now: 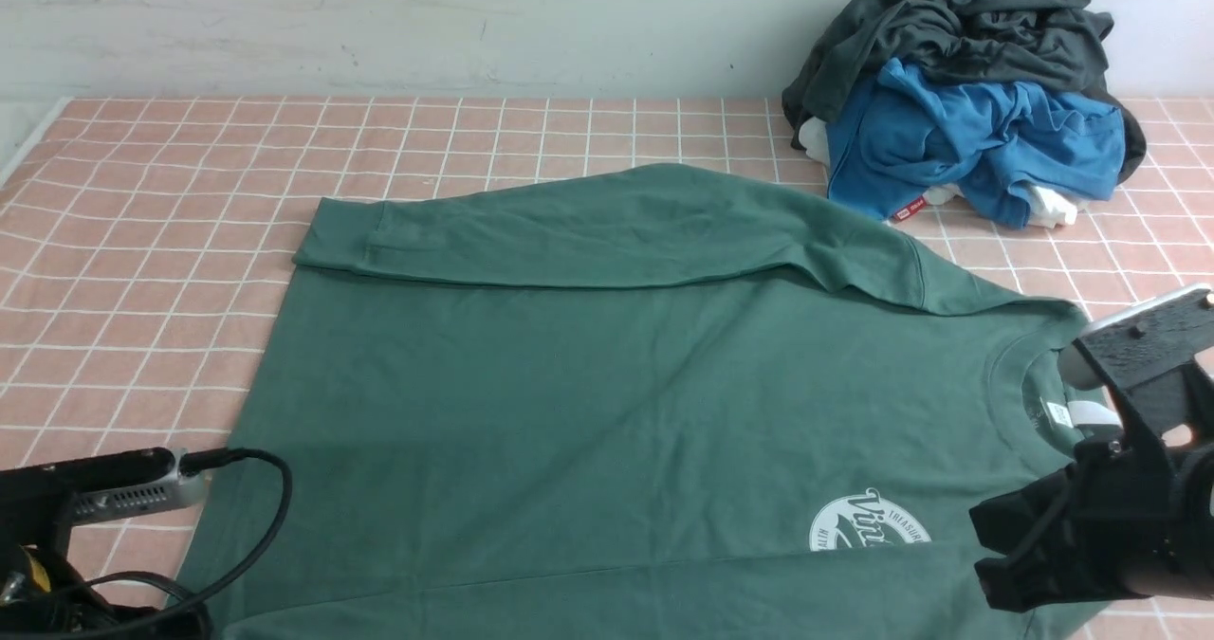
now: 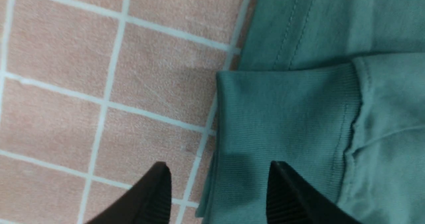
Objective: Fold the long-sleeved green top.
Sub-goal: Use the left arm to clamp the cuff closest to it, then use the left arm to drag and place the cuff at the centered position on the left edge of the fabric
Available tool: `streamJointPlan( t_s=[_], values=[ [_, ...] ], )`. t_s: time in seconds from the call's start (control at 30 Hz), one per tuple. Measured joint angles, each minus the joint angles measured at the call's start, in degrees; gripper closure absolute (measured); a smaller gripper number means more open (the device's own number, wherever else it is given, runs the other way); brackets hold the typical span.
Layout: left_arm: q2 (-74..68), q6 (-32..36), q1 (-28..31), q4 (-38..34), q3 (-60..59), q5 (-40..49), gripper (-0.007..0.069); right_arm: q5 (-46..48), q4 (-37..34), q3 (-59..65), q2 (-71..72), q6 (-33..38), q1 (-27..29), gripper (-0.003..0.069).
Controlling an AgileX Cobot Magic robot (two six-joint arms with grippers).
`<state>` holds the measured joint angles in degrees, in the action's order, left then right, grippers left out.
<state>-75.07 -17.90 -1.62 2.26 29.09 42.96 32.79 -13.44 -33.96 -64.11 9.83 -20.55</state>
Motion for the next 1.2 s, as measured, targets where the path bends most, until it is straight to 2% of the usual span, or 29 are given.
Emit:
streamJointPlan(
  t_s=[0.1,0.23,0.33,0.47,0.73,0.93,1.07,1.2],
  values=[
    [-2.8,0.0,0.0,-0.4,0.4,-0.1,0.0278,0.0,-0.1,0.0,0.0,0.2,0.0,0.0669],
    [-5.7,0.4,0.0,-0.6,2.2,-0.7,0.0377,0.1,-0.2,0.0,0.0,0.3,0.0,0.0669],
    [-5.8,1.9,0.0,-0.6,2.7,-0.7,0.0513,0.1,-0.2,0.0,0.0,0.4,0.0,0.0669],
    [-4.2,3.6,0.0,-0.7,2.7,-0.7,0.0608,0.1,-0.2,0.0,0.0,0.4,0.0,0.0669],
    [5.4,4.9,-1.8,-1.0,3.6,0.1,0.0618,0.1,-0.2,0.0,0.0,0.4,0.0,0.0669],
    [11.5,10.6,-3.8,-1.0,10.3,-1.3,0.0618,0.0,-0.1,0.0,0.0,0.6,0.0,0.0669],
    [9.8,12.3,-3.8,1.1,17.7,-5.2,0.0618,0.0,0.1,0.0,0.0,0.7,0.0,0.0669],
    [0.7,12.2,-3.8,4.5,25.5,-7.2,0.0618,0.0,0.2,0.0,0.0,0.7,0.0,0.0669]
  ],
)
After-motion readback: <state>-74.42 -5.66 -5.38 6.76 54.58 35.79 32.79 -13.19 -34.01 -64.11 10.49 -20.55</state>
